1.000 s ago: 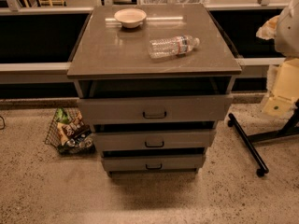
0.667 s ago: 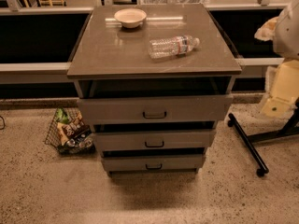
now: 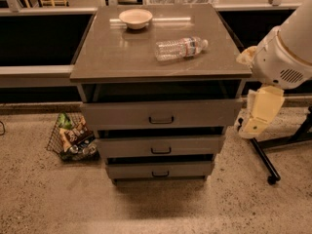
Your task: Open top drawer
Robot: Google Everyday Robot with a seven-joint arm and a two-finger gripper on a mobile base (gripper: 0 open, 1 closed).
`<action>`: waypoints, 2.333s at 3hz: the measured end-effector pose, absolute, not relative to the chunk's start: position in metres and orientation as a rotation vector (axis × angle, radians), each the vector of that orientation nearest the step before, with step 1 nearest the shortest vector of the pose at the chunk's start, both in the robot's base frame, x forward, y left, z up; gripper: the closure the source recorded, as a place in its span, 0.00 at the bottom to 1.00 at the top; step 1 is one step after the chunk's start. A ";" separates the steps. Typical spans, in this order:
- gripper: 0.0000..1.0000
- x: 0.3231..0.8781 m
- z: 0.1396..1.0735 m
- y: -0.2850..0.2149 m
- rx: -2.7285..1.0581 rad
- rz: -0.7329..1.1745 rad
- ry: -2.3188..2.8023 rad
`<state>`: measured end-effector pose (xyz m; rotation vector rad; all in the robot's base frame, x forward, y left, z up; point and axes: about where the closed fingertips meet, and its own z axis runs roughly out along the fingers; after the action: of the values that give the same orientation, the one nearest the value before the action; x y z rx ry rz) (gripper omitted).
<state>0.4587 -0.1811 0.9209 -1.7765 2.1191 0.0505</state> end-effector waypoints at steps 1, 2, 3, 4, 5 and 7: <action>0.00 0.459 0.919 -0.181 -1.780 0.051 2.119; 0.00 0.466 0.872 -0.177 -1.865 0.113 2.102; 0.00 0.480 0.803 -0.173 -1.974 0.220 2.054; 0.00 0.495 0.737 -0.172 -2.026 0.317 2.040; 0.00 0.495 0.736 -0.172 -2.026 0.317 2.040; 0.00 0.560 0.707 -0.171 -2.050 0.087 1.929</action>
Offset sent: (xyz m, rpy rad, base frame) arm 0.0241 0.0065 -0.1541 -0.0112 0.1775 0.1991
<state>0.5602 -0.1712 0.7070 -2.0504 1.9295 0.0869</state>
